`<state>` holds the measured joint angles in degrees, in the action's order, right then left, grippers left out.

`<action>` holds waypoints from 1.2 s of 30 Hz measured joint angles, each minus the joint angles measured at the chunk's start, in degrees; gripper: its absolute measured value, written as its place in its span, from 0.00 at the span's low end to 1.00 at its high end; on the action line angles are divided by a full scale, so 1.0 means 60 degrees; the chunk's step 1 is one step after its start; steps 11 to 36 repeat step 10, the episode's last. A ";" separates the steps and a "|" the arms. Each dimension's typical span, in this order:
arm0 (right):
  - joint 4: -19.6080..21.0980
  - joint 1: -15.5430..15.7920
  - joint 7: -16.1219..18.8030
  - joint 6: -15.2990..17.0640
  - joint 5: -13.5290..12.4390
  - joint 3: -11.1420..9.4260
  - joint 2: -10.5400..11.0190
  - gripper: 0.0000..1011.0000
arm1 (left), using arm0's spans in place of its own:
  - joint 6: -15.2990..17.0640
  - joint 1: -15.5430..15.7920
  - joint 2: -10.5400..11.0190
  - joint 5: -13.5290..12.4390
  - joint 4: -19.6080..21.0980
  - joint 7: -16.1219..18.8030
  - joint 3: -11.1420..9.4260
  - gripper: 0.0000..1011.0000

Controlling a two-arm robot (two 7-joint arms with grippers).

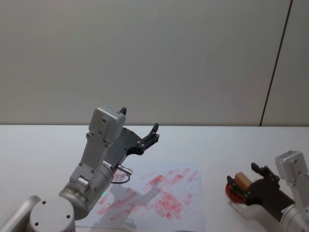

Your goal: Use the one hand to pick up the stamp and affix it onto the A4 paper.

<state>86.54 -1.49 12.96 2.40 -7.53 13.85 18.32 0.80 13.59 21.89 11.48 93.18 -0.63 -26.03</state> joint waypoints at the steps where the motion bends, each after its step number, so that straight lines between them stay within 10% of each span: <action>1: 0.0051 0.0017 -0.0034 -0.0041 0.0002 -0.0006 0.0009 0.81 | 0.0000 0.0000 0.0000 0.0000 0.0000 0.0000 0.0000 0.99; 8: 0.0586 0.0196 -0.0274 -0.0281 -0.0005 -0.0060 0.0092 0.99 | 0.0000 0.0000 0.0000 0.0000 0.0000 0.0000 0.0000 0.99; 36: 0.0653 0.0221 -0.0304 -0.0308 -0.0009 -0.0066 0.0102 0.99 | 0.0000 0.0000 0.0000 0.0000 0.0000 0.0000 0.0000 0.99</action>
